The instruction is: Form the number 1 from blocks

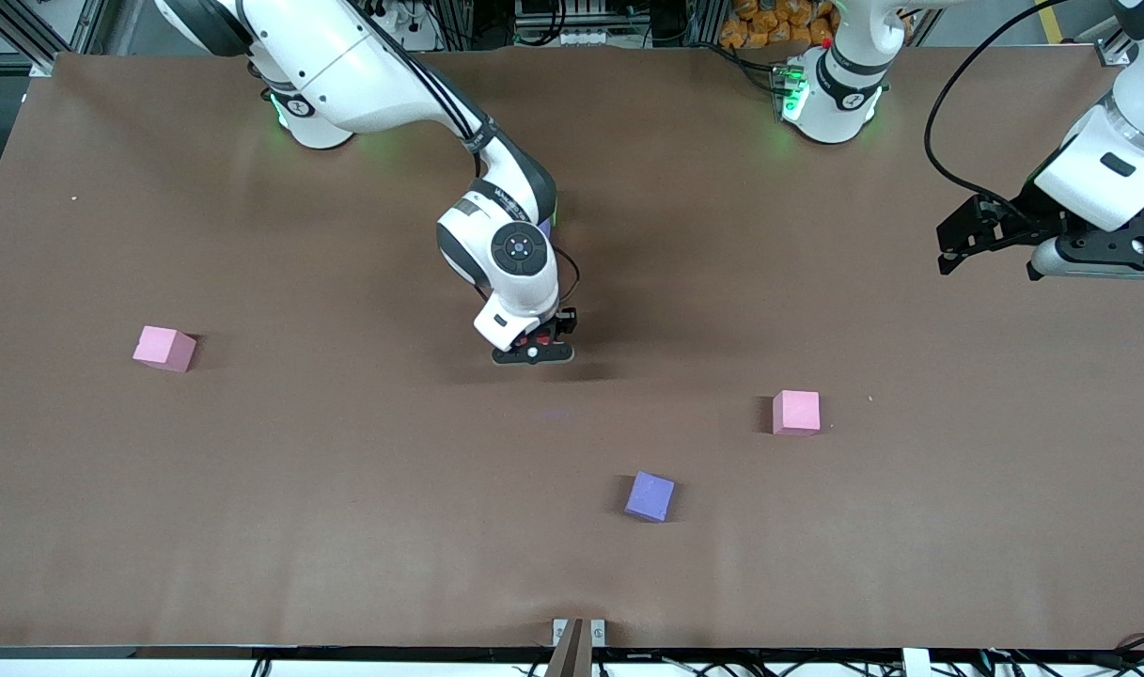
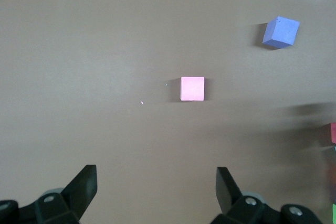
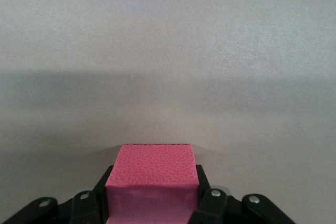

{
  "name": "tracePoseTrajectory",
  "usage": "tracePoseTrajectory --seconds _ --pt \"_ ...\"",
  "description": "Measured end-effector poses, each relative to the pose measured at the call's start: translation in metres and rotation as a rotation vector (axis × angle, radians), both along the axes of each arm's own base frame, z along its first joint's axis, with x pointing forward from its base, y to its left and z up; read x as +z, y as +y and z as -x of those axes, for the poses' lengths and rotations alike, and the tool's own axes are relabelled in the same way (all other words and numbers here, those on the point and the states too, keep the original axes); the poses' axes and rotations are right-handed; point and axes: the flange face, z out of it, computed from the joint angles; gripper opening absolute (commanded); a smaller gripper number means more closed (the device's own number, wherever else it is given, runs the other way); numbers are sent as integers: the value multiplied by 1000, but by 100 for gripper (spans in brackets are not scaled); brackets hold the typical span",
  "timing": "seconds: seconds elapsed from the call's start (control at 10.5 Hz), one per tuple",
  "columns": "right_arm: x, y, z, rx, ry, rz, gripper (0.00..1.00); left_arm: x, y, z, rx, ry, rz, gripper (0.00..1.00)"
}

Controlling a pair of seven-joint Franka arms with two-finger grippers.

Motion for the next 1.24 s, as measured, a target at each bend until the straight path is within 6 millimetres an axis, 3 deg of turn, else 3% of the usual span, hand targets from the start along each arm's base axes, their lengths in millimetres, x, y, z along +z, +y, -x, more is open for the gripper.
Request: tracePoseTrajectory --seconds 0.19,0.48,0.76,0.95,1.05,1.24 --pt "0 -1 0 1 7 7 0 -8 3 -3 6 21 -1 100" --pt "-1 -2 1 0 9 10 15 -19 -4 -8 -6 40 -2 100" --pt "-1 -4 0 -2 14 15 15 -19 -6 -7 -11 48 -3 100" --pt "-1 -7 0 -5 18 20 86 -19 -7 -6 -12 52 -4 100" --pt "-1 -9 -1 -9 22 25 100 -19 -7 -6 -12 52 -4 100" --pt "-9 -27 -6 -32 46 56 100 -18 -7 -6 -12 51 -3 100"
